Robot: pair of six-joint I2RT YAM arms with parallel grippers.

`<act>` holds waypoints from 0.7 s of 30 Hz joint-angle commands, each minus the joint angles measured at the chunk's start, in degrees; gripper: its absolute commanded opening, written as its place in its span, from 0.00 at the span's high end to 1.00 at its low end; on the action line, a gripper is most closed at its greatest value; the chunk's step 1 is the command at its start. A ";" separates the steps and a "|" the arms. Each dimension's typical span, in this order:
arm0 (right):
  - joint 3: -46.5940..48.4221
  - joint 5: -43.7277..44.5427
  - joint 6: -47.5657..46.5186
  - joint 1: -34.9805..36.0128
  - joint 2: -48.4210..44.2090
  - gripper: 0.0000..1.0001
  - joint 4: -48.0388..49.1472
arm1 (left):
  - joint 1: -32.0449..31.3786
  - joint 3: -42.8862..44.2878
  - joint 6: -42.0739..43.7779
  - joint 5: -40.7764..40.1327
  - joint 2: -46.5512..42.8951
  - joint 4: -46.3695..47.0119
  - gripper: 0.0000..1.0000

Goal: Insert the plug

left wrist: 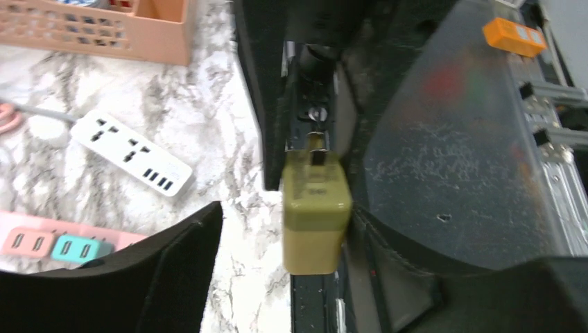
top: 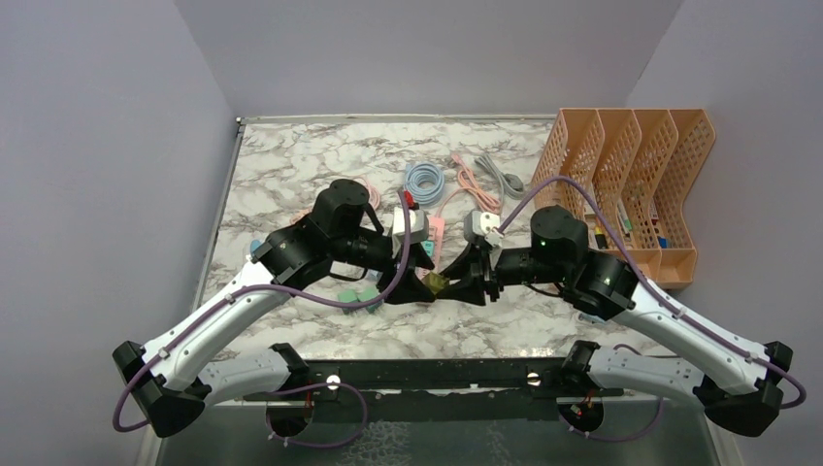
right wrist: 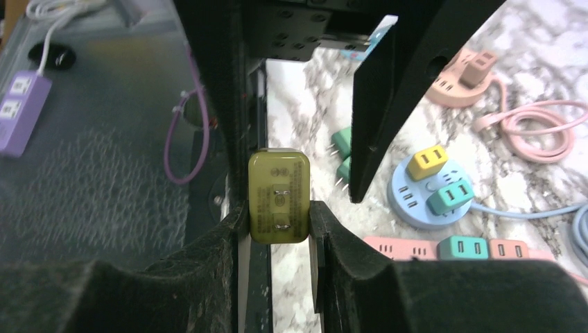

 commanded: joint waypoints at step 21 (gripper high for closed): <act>-6.10 19.91 22.66 0.56 -9.71 0.99 46.81 | 0.25 -2.33 -42.20 -13.65 -7.51 48.46 0.35</act>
